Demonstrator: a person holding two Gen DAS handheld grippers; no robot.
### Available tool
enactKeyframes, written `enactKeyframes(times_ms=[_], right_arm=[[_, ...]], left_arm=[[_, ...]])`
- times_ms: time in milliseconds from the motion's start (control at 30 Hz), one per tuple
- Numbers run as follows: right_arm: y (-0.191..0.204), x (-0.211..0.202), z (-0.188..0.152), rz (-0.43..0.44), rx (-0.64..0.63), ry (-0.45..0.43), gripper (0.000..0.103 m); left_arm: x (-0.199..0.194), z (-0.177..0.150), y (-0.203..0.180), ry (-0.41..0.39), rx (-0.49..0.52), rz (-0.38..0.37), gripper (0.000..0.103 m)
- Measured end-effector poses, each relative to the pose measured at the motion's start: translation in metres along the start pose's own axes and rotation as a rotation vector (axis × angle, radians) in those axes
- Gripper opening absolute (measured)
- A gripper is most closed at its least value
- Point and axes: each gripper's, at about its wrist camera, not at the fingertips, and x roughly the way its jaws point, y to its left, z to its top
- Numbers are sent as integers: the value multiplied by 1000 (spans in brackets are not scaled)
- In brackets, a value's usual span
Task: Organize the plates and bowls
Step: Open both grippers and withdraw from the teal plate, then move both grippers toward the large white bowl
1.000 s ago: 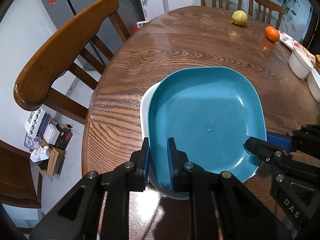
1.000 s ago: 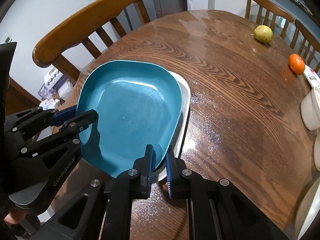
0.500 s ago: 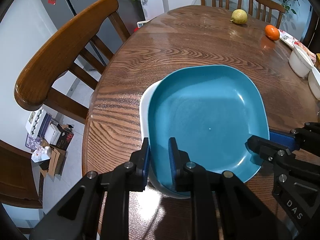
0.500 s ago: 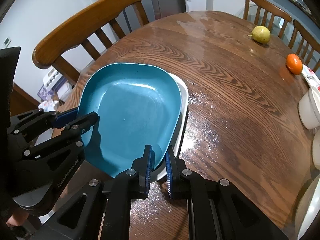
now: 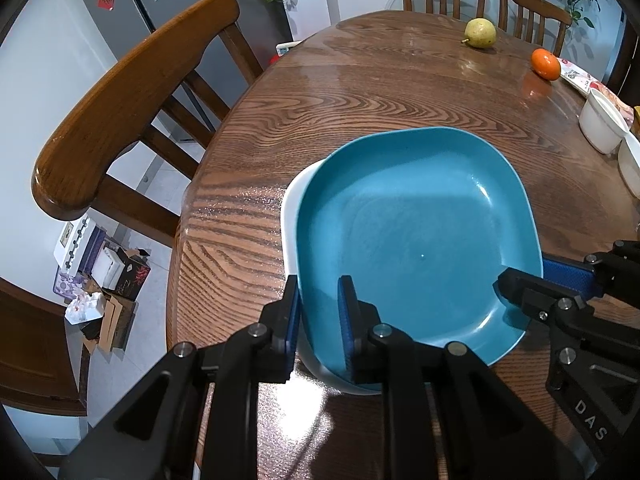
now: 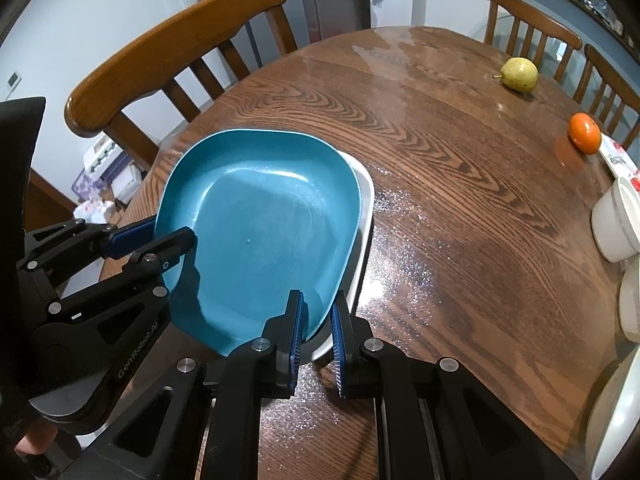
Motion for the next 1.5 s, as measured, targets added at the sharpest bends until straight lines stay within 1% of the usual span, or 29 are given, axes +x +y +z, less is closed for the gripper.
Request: enactKeyframes(times_ms=[133, 167, 200, 233, 300, 400, 467, 500, 533, 667, 733, 833, 900, 967, 1067, 1133, 1367, 1500], right_arm=[[2, -1, 1, -12, -7, -5, 13], [2, -2, 1, -13, -7, -9, 14], [2, -3, 1, -19, -9, -12, 17], [2, -4, 1, -30, -11, -16, 19], [1, -6, 1, -34, -9, -24, 21], [-1, -7, 1, -37, -3, -26, 22], [-3, -8, 0, -33, 5, -29, 22], [-3, -9, 0, -31, 10, -32, 22], [-4, -10, -1, -29, 14, -34, 22], [-8, -15, -2, -22, 25, -46, 22], [-10, -18, -3, -16, 29, -53, 23], [-13, -23, -5, -12, 33, -67, 24], [-16, -28, -8, -7, 42, -81, 42], [-18, -33, -10, 1, 50, -95, 50], [-25, -41, -14, 11, 65, -107, 50], [-30, -47, -18, 22, 76, -117, 50], [-44, -67, -29, 24, 95, -149, 50], [-54, -78, -38, 10, 99, -171, 50]], left_arm=[[0, -1, 1, 0, -2, 3, 19], [-1, -1, 1, -1, -3, 4, 20], [-1, -1, 2, 0, -6, 2, 23], [-1, -1, 2, -1, -7, 5, 31], [-1, -2, 4, -2, -12, 10, 36], [-1, -2, 6, -2, -20, 10, 37], [-2, -2, 7, -6, -27, 10, 44], [-3, -2, 8, -8, -30, 9, 51], [-4, -2, 7, -11, -32, 10, 53], [-7, -2, 6, -18, -40, 9, 56], [-9, -2, 6, -21, -46, 10, 70], [-13, -3, 4, -33, -52, 12, 77], [-16, -3, 3, -38, -56, 10, 79], [-19, -2, 2, -42, -62, 8, 79], [-26, -4, 0, -51, -77, 1, 85], [-32, -5, -3, -63, -83, -5, 92], [-46, -9, -19, -78, -83, -38, 93], [-50, -10, -32, -81, -75, -51, 94]])
